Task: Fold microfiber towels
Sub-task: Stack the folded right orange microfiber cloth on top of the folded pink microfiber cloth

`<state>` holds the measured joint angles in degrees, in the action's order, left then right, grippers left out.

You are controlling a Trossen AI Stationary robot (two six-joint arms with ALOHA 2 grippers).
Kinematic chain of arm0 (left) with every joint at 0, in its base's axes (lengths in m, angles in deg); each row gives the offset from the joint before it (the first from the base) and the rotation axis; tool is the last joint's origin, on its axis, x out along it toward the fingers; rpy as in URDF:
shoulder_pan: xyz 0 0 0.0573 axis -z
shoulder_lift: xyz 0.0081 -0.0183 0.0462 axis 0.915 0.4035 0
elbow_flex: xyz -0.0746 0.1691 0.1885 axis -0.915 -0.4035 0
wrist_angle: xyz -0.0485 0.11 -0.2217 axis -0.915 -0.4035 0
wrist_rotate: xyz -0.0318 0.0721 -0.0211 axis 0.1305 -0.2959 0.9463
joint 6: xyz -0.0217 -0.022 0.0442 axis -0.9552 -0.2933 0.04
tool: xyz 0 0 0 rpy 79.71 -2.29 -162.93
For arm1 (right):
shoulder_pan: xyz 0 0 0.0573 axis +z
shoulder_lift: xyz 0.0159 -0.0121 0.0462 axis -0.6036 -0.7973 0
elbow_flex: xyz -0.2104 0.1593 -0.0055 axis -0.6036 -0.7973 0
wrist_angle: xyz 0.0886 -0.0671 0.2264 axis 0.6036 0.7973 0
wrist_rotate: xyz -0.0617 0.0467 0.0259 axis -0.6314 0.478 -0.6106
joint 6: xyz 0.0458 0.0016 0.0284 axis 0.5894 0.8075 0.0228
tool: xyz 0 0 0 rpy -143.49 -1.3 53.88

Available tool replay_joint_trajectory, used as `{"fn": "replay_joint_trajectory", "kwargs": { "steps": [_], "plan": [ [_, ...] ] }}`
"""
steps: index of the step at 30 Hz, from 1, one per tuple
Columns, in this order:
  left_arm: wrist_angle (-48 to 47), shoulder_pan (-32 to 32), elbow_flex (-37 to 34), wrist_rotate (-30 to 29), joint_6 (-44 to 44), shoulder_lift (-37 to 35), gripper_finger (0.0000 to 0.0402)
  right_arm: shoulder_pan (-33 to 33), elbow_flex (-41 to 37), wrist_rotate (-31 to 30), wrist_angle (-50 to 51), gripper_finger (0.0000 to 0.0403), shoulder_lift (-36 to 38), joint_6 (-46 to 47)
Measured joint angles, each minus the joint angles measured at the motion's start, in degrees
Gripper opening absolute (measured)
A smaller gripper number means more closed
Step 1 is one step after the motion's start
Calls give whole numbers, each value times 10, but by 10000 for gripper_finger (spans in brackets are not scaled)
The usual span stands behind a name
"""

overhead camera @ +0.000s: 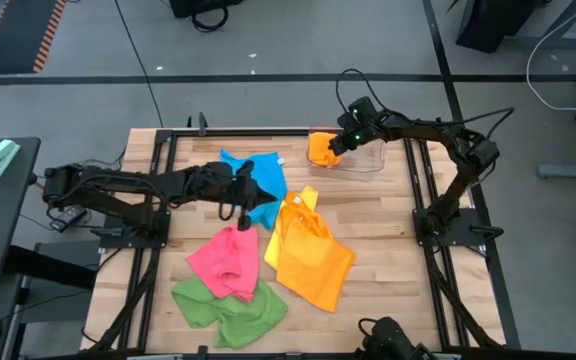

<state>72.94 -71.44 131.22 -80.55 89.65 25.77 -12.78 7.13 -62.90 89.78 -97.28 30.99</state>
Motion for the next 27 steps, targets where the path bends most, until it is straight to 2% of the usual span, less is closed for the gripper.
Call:
{"fn": "replay_joint_trajectory", "kwargs": {
  "steps": [10,16,20,27],
  "plan": [
    [53,-5,-87,-17,14,-137,9,15,0,-23,32,138,0,-46],
    [80,-12,-146,-30,10,-215,27,23,0,-63,42,194,0,-56],
    [99,-27,-194,-43,3,-255,28,35,0,-103,45,214,-1,-63],
    [102,-29,-234,-43,-32,-330,10,40,34,-100,61,222,9,-84]
  ]
}}
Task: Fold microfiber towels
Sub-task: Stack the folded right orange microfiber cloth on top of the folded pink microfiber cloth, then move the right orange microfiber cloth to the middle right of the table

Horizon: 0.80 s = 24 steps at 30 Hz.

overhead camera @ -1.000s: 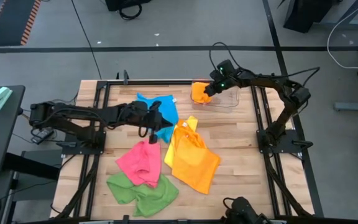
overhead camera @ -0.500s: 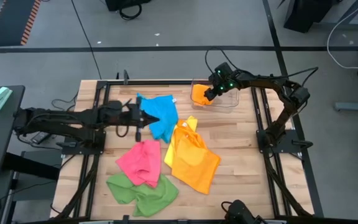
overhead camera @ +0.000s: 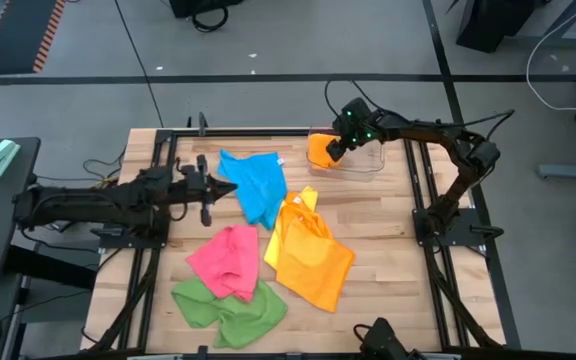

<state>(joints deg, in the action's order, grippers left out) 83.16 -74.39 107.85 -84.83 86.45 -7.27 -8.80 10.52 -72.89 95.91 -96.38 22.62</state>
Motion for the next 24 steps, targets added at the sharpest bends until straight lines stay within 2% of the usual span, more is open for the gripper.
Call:
{"fn": "replay_joint_trajectory", "kwargs": {
  "steps": [10,18,24],
  "plan": [
    [-79,8,-3,-1,-15,-99,27,-1,59,-16,58,222,1,-65],
    [-153,8,-3,-25,-19,-168,11,-20,114,-16,93,222,23,-96],
    [-201,8,-3,-51,-8,-216,19,10,105,86,72,222,34,-174]
  ]
}}
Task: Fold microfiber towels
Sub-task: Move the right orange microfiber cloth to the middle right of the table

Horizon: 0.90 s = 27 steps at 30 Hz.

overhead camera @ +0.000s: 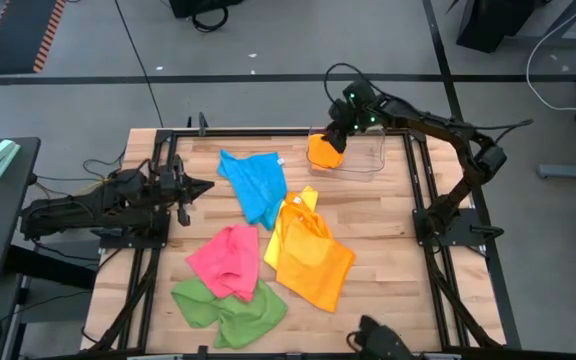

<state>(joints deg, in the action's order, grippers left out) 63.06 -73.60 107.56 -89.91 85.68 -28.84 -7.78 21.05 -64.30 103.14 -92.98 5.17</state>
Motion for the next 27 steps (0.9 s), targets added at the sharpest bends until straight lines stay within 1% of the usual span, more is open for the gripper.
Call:
{"fn": "replay_joint_trajectory", "kwargs": {
  "steps": [2,4,7,12,16,19,22,25,27],
  "plan": [
    [-7,0,0,-8,7,-19,23,20,-15,33,-36,222,0,-3],
    [-17,0,0,-9,10,-38,22,44,-29,39,-65,222,0,-4],
    [-32,0,0,-9,7,-54,14,81,-36,39,-75,222,0,-18],
    [-74,0,0,-9,-9,-35,12,149,-36,39,-76,222,0,-45],
    [-69,0,0,-9,-10,-2,29,196,-36,38,-75,222,-1,-63],
    [-37,-1,0,-9,-27,19,37,222,-37,5,-72,222,-1,-61],
    [-28,-2,0,-14,-52,27,33,238,-37,-32,-40,222,3,-54],
    [-27,-2,0,-31,-76,15,18,247,-39,-32,-6,221,6,-63],
    [-26,-2,0,-31,-67,0,9,259,-56,-32,-16,221,6,-66]
  ]
}}
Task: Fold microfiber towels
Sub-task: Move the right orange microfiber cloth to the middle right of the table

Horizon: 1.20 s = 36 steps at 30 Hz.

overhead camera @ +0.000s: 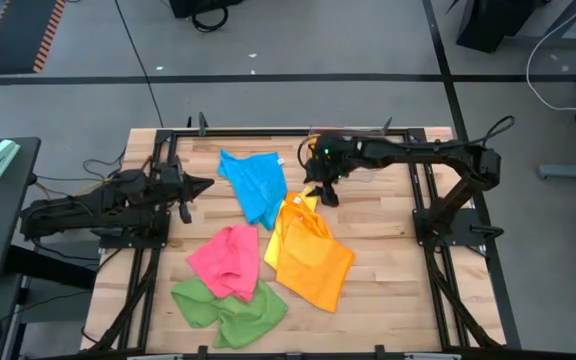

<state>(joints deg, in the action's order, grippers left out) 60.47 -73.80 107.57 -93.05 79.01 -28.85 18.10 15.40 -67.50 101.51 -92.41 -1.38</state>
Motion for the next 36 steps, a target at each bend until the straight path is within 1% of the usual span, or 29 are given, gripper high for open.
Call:
{"fn": "replay_joint_trajectory", "kwargs": {
  "steps": [2,5,7,10,14,18,21,24,27,30,34,36],
  "plan": [
    [2,0,0,-2,10,-14,7,15,-26,1,-24,221,0,0],
    [0,0,0,-2,12,-29,20,36,-65,2,-61,221,0,12],
    [-1,0,0,-2,2,-34,28,51,-84,0,-66,221,0,20],
    [-6,1,0,-2,-15,-32,31,81,-102,2,-60,221,0,36],
    [-30,2,0,-2,-41,-17,22,110,-104,2,12,221,0,76],
    [-15,2,0,-2,-44,7,14,126,-104,4,107,221,3,127],
    [0,2,0,-2,-43,31,13,135,-104,34,152,221,3,144],
    [12,0,0,-2,-35,56,19,148,-104,64,138,217,1,159],
    [36,0,0,-2,-24,81,27,162,-113,65,98,205,0,192],
    [42,0,0,-2,-24,104,31,172,-139,64,72,192,0,232],
    [43,0,0,-2,-23,129,29,185,-178,37,73,178,1,294],
    [47,0,0,-2,-23,139,25,187,-193,34,80,174,7,332]
  ]
}}
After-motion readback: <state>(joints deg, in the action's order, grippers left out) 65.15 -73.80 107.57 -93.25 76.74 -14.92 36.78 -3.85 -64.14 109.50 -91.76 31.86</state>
